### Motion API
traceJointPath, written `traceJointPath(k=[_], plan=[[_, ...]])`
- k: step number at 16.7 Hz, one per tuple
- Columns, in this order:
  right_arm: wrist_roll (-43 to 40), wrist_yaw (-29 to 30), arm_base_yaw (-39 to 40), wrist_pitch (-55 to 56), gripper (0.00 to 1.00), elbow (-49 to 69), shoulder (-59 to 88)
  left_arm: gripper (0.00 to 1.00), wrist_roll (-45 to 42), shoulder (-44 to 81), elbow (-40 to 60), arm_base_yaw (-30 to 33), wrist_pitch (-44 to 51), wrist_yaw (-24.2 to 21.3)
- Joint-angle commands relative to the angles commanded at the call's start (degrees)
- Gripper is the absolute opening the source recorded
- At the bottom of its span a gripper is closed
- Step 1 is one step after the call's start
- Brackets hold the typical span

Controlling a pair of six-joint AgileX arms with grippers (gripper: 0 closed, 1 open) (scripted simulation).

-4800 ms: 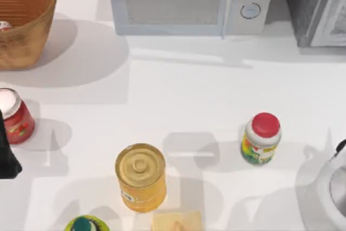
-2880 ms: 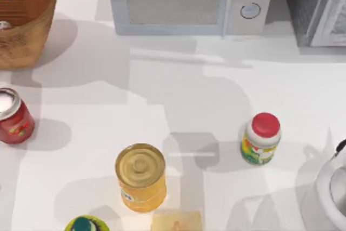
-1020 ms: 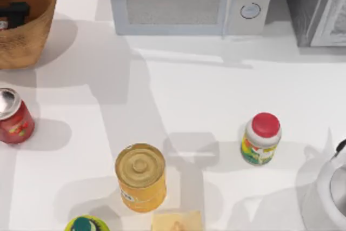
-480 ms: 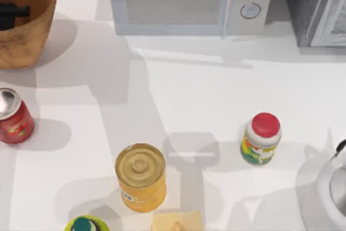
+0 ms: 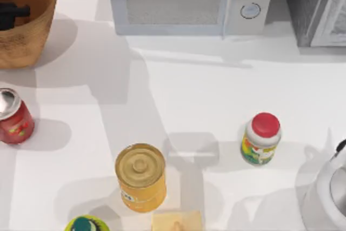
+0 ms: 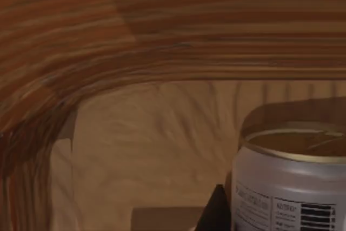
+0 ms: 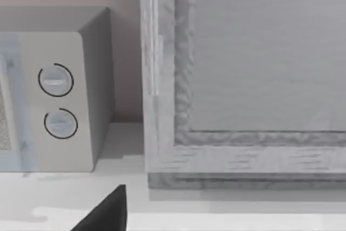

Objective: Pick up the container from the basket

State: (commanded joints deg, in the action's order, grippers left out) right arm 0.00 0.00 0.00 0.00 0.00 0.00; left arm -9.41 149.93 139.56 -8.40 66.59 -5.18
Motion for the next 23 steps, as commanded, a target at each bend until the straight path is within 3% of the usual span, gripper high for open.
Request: traceJointPath(k=[4,9,14,23], plan=[[0.0,0.0,0.0,0.0,1.0,0.0,0.0,0.0,0.71,-3.33,-3.05,-0.05,-1.74,-0.13],[0.0,0.0,0.0,0.0,1.0,0.0,0.0,0.0,3.0,-19.77,-18.21,0.55,-9.54,-0.49],[0.0,0.0,0.0,0.0,1.0,0.0,0.0,0.0,5.18,-45.49,-42.51,2.39,-21.37,-0.54],[0.0,0.0,0.0,0.0,1.0,0.0,0.0,0.0,7.74,-101.55,-95.14,6.87,-45.79,0.73]])
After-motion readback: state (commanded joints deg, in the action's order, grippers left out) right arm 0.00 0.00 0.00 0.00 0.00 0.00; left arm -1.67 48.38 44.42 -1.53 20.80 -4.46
